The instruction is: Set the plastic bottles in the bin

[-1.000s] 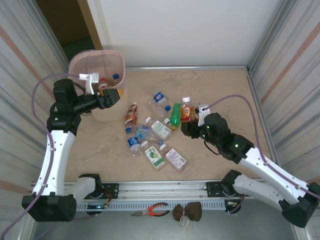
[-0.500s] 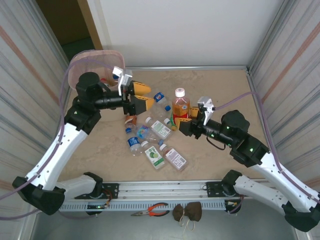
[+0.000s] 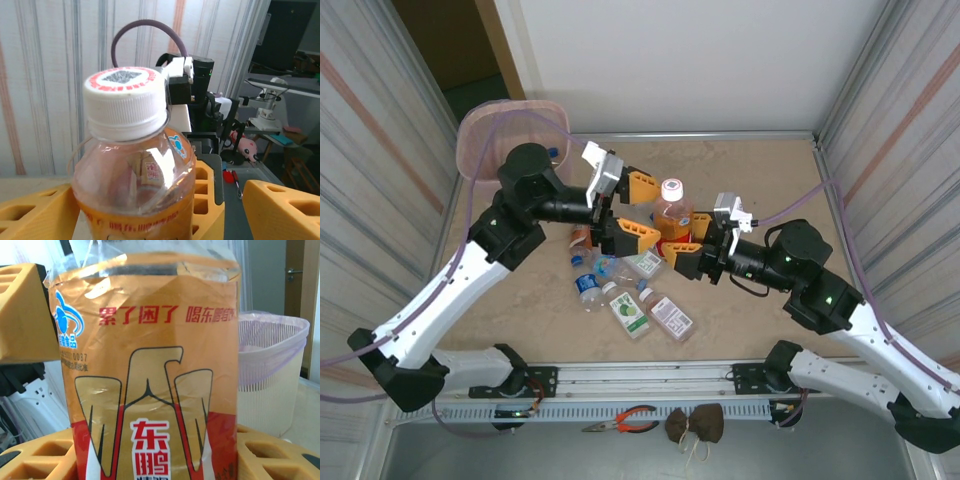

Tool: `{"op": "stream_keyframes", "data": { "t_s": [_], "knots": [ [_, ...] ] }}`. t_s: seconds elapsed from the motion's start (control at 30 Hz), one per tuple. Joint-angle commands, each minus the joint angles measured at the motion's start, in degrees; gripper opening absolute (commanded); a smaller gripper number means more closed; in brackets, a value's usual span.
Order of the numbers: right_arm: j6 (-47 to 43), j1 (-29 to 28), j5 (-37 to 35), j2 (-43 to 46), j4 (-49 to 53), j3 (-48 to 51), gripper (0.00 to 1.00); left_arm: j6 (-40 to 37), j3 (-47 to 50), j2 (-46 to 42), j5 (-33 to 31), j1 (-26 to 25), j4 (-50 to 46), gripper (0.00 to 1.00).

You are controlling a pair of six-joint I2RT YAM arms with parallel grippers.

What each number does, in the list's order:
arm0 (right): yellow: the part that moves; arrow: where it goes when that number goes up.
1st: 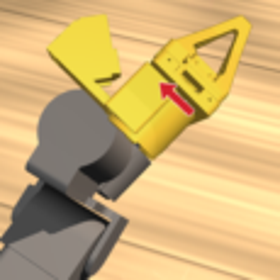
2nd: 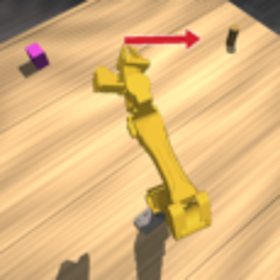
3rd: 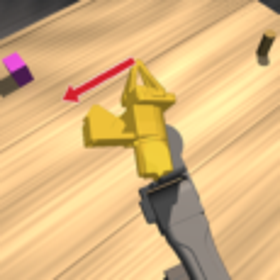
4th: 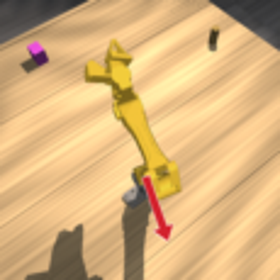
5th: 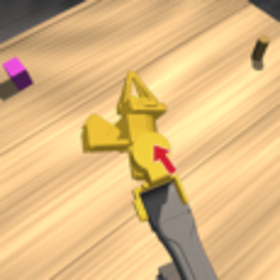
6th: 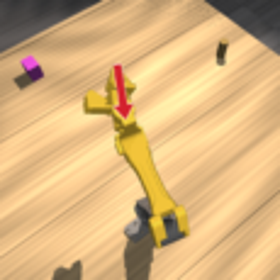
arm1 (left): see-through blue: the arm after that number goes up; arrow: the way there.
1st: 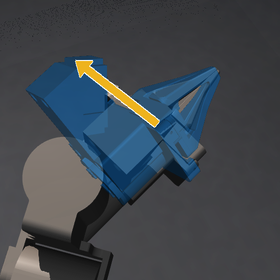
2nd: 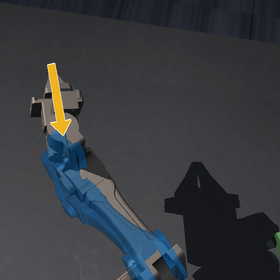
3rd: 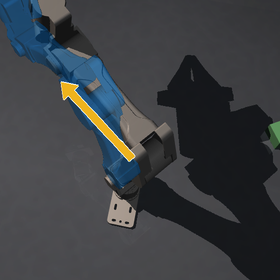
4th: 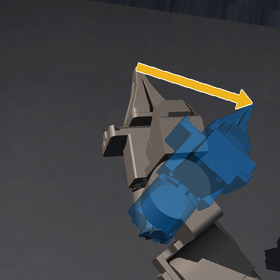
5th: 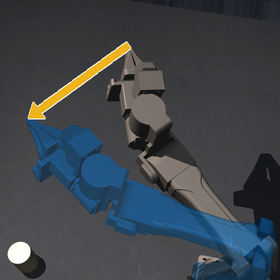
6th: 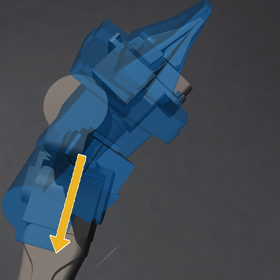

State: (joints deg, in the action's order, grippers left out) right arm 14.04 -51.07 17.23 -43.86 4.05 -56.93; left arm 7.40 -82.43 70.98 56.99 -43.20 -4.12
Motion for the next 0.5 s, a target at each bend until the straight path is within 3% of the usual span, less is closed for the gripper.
{"op": "stream_keyframes", "data": {
  "t_s": [0.0,0.47],
  "knots": [
    [-1.61,-0.77,1.10,-0.19,-2.39,-2.43,0.52,-3.60,-2.72,1.14,2.29,-1.35,-1.22,0.83],
    [-1.74,-1.05,0.57,-0.62,-2.55,-2.94,0.52,-2.98,-3.52,3.41,2.73,-2.82,0.16,0.70]
  ]
}}
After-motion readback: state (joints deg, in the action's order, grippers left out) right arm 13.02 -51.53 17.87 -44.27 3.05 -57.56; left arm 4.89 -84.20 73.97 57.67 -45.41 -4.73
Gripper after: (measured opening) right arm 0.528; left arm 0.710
